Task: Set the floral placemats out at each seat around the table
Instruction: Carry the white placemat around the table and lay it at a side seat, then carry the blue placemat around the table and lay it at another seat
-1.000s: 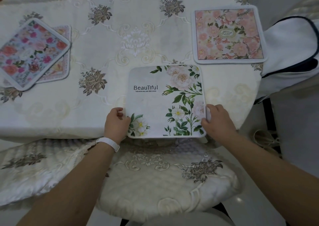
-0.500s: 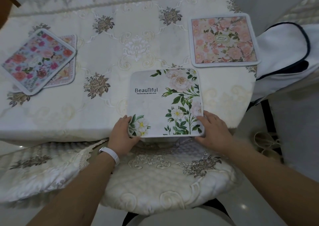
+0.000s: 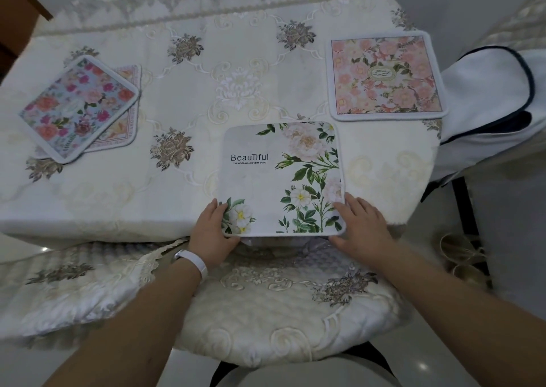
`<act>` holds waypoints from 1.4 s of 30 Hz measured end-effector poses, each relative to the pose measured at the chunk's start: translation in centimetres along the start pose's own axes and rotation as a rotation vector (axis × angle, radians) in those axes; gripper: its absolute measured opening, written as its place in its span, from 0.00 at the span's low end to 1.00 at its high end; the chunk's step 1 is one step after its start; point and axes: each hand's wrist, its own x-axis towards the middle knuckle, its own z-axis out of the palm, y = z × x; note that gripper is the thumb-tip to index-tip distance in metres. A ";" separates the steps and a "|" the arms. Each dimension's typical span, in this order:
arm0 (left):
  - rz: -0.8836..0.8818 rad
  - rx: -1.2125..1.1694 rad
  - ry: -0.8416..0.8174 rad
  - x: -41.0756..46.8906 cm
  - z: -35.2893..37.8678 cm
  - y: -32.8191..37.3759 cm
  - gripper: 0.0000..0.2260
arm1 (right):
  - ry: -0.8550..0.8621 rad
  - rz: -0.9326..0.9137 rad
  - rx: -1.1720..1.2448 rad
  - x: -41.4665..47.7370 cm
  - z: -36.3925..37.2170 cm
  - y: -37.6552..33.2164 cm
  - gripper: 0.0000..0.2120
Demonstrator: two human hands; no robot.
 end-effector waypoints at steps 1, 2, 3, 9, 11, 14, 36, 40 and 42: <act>-0.007 -0.003 -0.007 0.0 0.0 0.1 0.38 | -0.007 -0.002 -0.001 0.0 0.0 0.0 0.38; -0.011 -0.009 -0.016 0.0 -0.1 0.2 0.38 | -0.018 -0.004 -0.001 0.0 -0.1 0.0 0.38; -0.018 -0.016 -0.024 0.0 -0.2 0.4 0.38 | -0.032 -0.006 -0.002 0.0 -0.2 0.0 0.38; -0.023 -0.044 -0.007 0.0 -1.4 1.0 0.34 | -0.052 0.006 0.028 0.2 -1.7 -0.5 0.33; -0.032 -0.060 0.025 -0.3 -2.0 1.4 0.30 | -0.044 0.023 0.070 0.1 -2.1 -0.7 0.30; -0.049 -0.142 0.107 -1.5 -3.1 2.4 0.24 | 0.008 0.012 0.131 0.2 -2.8 -0.8 0.27; -0.178 0.277 0.449 -17.3 -12.7 -1.0 0.25 | 0.107 -0.759 0.021 -0.3 -8.7 -20.1 0.19; -0.215 0.271 0.468 -21.8 -13.7 -5.9 0.25 | 0.153 -0.852 -0.075 -3.2 -7.8 -25.9 0.19; -0.227 0.251 0.489 -24.3 -14.5 -8.6 0.26 | 0.158 -0.880 -0.119 -5.1 -6.9 -29.4 0.19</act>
